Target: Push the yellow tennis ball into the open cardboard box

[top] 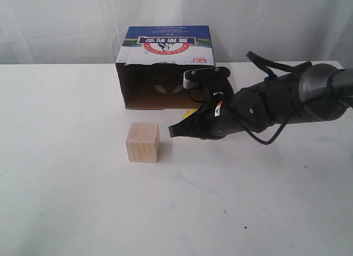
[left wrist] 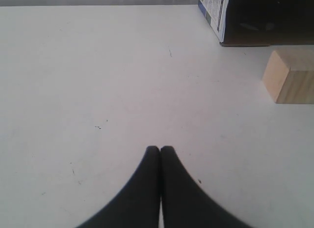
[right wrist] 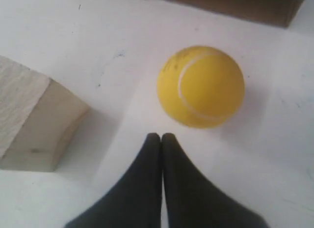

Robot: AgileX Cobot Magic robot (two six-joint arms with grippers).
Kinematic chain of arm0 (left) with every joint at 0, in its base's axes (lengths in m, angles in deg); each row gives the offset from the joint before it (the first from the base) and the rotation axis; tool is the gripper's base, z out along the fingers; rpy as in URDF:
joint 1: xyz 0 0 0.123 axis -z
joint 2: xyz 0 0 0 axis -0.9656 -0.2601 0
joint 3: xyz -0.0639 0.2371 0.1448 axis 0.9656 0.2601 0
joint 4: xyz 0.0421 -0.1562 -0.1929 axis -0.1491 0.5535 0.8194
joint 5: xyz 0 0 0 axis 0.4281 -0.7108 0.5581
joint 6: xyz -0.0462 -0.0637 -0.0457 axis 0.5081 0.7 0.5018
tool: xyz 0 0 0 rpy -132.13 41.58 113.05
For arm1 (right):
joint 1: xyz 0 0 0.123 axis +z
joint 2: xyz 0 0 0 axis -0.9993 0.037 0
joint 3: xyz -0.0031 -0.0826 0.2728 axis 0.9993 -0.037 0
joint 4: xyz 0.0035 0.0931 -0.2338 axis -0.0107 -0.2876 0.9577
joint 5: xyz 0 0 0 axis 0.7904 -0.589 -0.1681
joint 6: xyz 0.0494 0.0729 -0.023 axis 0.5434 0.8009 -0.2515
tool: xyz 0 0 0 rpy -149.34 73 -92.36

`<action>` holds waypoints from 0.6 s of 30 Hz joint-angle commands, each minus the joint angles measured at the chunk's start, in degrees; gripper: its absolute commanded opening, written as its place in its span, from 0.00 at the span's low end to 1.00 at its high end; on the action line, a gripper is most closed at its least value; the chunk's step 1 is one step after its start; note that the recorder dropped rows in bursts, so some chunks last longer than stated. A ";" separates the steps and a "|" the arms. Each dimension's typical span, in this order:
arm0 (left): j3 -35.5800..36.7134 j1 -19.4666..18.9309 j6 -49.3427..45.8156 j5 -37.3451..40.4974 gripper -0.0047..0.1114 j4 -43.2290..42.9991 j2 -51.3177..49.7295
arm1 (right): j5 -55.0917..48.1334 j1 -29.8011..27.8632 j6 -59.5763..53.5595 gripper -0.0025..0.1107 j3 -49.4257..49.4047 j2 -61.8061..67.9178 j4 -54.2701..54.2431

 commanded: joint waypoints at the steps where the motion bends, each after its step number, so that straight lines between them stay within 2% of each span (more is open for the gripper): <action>1: 0.15 0.17 0.08 -0.04 0.04 0.84 0.26 | -4.15 -0.21 -0.45 0.02 -0.05 -1.55 0.00; 7: 0.15 0.17 0.08 -0.04 0.04 0.84 0.26 | 6.09 -1.51 -4.19 0.02 1.40 4.09 0.00; 13: 0.15 0.17 0.08 -0.04 0.04 0.84 0.26 | 14.24 -5.85 -4.67 0.02 9.35 12.94 0.00; 18: 0.15 0.17 0.08 -0.04 0.04 0.84 0.26 | 18.68 -6.41 -4.67 0.02 17.06 15.36 0.00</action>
